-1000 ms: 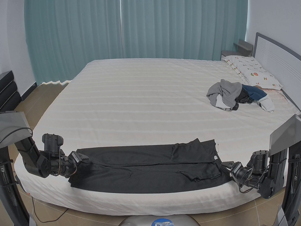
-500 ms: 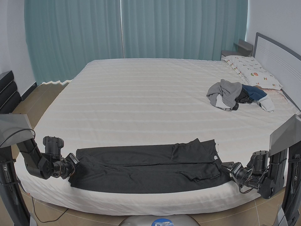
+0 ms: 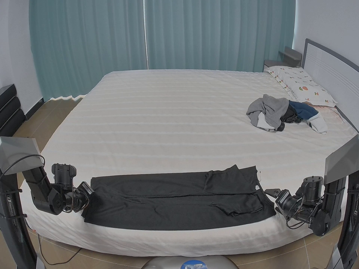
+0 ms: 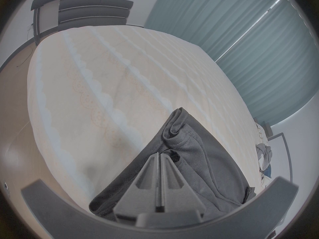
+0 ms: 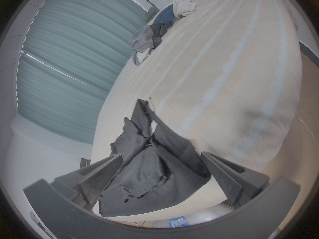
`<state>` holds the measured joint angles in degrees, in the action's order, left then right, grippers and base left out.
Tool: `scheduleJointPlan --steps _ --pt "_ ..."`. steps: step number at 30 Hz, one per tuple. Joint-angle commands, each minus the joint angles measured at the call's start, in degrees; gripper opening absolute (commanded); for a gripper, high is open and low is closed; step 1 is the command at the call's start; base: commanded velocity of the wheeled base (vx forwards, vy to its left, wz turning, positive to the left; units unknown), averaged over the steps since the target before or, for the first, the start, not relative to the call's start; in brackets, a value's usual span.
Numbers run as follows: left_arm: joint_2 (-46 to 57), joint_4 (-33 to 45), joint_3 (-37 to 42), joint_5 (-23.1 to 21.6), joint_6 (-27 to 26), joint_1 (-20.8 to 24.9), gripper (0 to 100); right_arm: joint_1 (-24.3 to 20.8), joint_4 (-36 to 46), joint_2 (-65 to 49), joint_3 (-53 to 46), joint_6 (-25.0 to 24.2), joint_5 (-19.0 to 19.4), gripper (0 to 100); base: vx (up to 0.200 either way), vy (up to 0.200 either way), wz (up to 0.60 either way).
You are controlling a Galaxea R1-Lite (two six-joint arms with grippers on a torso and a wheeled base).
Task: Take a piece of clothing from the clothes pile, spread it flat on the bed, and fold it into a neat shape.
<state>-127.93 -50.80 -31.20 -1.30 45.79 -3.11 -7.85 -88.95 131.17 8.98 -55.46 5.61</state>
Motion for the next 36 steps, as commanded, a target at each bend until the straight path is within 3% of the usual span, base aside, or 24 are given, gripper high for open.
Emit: scheduleJointPlan --steps 1,9,11,14,25,36 --pt "-0.7 -0.1 0.1 0.0 0.3 -0.2 0 -1.6 -1.0 -5.0 -1.1 0.0 0.3 100 0.000 0.000 0.00" --pt "-0.4 -0.2 0.5 -1.5 0.8 -1.7 0 -9.1 -0.9 -5.8 -3.7 -1.2 0.2 100 0.000 0.000 0.00" --pt "-0.2 -0.4 0.9 -3.1 2.4 -1.7 0 -10.9 -0.9 -5.8 -4.2 -4.8 0.7 100 0.000 0.000 0.00" --pt "0.0 -1.2 1.0 -4.1 4.4 -1.9 0 -12.9 -1.0 -3.0 -3.3 -6.4 0.4 100 0.000 0.000 0.00" --pt "-1.5 -10.7 4.2 -4.6 4.7 -2.3 0 -16.6 -0.9 1.7 1.6 -6.2 -1.7 100 0.000 0.000 0.00" --pt "-1.8 -11.2 4.7 -4.4 4.4 -2.1 0 -19.3 -0.8 2.2 5.1 -6.1 -2.2 100 0.000 0.000 0.00"
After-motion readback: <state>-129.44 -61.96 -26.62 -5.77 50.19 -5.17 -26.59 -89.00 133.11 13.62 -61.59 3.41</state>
